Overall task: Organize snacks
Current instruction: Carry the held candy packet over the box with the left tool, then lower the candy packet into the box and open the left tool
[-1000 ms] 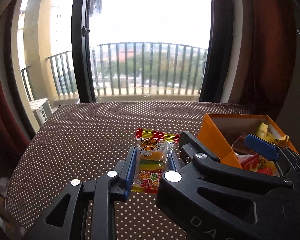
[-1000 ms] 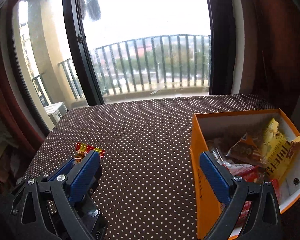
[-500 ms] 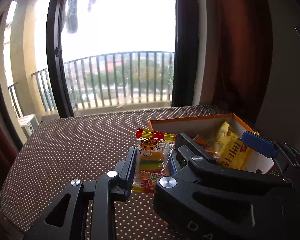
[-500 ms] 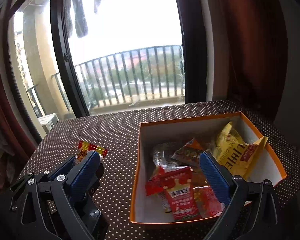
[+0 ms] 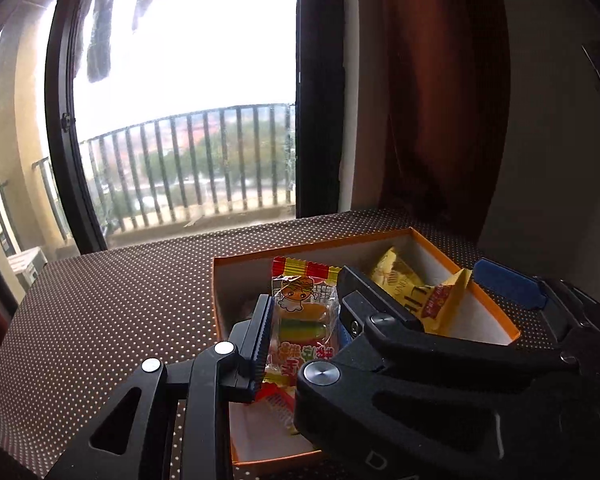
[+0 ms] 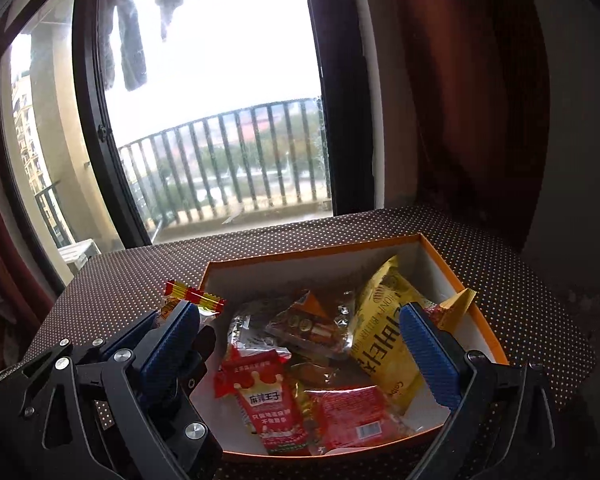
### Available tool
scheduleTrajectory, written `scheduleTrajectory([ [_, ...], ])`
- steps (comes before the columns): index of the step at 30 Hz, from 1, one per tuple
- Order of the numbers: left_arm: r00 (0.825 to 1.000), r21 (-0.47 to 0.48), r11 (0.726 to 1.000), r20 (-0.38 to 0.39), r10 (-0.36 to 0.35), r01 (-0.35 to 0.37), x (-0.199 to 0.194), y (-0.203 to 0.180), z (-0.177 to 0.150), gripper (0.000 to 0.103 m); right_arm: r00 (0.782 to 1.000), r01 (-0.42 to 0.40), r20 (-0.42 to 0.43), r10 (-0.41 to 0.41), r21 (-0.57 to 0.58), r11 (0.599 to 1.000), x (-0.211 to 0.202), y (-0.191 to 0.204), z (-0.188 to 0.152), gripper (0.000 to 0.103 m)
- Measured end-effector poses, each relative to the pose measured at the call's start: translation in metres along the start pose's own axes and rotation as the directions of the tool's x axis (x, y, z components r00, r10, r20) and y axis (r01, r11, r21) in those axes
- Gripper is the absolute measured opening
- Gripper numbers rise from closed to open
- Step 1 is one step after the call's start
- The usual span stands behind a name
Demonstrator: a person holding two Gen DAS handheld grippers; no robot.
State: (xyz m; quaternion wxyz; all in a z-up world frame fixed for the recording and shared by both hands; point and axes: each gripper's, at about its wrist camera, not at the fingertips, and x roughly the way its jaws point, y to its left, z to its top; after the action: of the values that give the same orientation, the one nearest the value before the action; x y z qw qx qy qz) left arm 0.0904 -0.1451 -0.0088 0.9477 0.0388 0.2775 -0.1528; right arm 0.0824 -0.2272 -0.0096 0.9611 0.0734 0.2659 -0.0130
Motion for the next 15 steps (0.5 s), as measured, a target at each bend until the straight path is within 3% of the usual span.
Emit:
scheduleTrajectory([
  [9, 0.992, -0.008, 0.993, -0.037, -0.119, 0.119, 0.024, -0.013, 0.004, 0.031, 0.997, 0.071, -0.018, -0.070, 0.024, 0.997, 0.004, -0.025, -0.002, 0.101],
  [15, 0.994, -0.007, 0.995, -0.025, -0.103, 0.103, 0.020, -0.017, -0.001, 0.031, 0.996, 0.088, -0.008, -0.088, 0.009, 0.996, -0.001, -0.033, -0.005, 0.101],
])
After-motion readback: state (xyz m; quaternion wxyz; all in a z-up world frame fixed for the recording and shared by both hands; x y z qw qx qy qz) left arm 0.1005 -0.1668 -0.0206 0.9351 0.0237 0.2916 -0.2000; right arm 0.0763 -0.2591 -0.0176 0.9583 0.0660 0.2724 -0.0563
